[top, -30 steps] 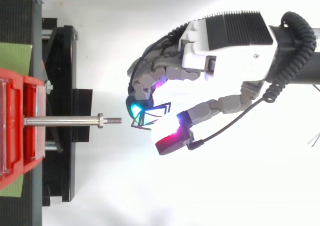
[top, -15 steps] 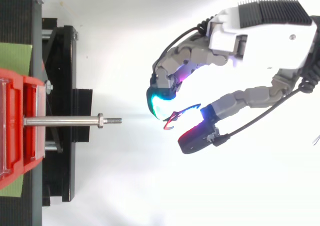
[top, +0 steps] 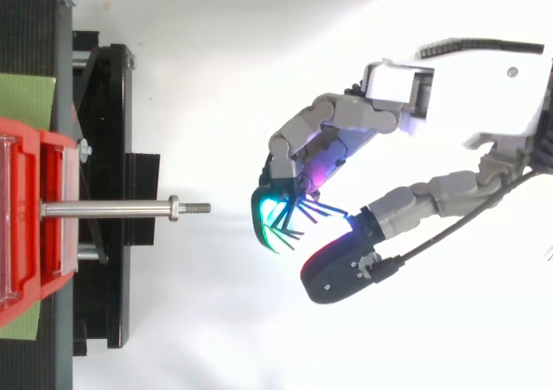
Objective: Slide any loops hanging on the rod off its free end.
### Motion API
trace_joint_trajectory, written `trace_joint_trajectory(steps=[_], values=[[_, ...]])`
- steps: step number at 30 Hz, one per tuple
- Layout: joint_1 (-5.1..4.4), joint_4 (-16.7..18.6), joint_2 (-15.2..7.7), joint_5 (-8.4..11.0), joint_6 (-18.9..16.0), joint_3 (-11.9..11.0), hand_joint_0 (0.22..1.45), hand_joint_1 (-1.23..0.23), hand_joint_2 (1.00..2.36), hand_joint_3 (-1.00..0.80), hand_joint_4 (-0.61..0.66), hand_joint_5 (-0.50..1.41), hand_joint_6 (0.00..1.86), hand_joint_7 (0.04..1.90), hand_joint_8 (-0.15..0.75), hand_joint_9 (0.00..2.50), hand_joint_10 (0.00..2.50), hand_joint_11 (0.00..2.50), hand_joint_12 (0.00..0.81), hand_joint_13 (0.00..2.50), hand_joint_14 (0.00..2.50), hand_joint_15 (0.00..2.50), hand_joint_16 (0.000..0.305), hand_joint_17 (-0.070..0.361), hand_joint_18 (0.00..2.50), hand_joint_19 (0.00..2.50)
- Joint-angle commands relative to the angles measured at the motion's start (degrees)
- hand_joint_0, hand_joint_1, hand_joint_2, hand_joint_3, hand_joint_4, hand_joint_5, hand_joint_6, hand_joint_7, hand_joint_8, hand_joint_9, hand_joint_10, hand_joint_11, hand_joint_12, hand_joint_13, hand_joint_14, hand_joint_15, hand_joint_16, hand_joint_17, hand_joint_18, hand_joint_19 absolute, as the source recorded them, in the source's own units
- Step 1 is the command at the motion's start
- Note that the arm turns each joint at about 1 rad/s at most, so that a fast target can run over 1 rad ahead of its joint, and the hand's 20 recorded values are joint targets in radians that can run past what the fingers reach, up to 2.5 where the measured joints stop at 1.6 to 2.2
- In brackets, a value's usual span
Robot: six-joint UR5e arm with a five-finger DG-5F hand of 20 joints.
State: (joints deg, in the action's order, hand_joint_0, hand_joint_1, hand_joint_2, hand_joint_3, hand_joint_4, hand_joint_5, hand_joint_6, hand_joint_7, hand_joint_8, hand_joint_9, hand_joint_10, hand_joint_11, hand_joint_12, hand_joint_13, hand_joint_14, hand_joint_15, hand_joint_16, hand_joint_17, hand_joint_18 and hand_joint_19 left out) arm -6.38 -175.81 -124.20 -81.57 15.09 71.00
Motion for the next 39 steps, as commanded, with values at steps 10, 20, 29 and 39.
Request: trace_joint_trajectory(steps=[10, 20, 29, 39], values=[[-0.3, -0.9, 0.0, 0.09, -3.6, -1.3, 0.67, -0.78, 1.0, -0.49, 0.1, -0.19, 0.93, 0.89, 0.239, 0.77, 0.02, 0.55, 0.36, 0.63, 0.02, 0.36, 0.049, 0.109, 0.53, 0.38], [-0.3, -3.8, 0.0, 0.0, -4.5, -2.6, 0.59, -0.54, 1.0, -0.44, 0.11, -0.14, 0.91, 1.02, 0.253, 0.9, 0.02, 0.55, 0.361, 0.68, 0.02, 0.39, 0.048, 0.109, 0.57, 0.42], [-0.3, -4.0, 0.0, 0.0, -4.8, -2.6, 0.63, -0.8, 1.02, -0.25, 0.06, -0.18, 0.93, 0.95, 0.245, 0.78, 0.02, 0.57, 0.367, 0.64, 0.02, 0.39, 0.051, 0.114, 0.54, 0.41], [-0.3, -4.1, 0.0, -0.08, -5.3, -2.6, 0.63, -0.78, 1.0, -0.5, 0.11, -0.16, 0.92, 0.95, 0.24, 0.86, 0.02, 0.56, 0.351, 0.67, 0.02, 0.38, 0.049, 0.11, 0.59, 0.41]])
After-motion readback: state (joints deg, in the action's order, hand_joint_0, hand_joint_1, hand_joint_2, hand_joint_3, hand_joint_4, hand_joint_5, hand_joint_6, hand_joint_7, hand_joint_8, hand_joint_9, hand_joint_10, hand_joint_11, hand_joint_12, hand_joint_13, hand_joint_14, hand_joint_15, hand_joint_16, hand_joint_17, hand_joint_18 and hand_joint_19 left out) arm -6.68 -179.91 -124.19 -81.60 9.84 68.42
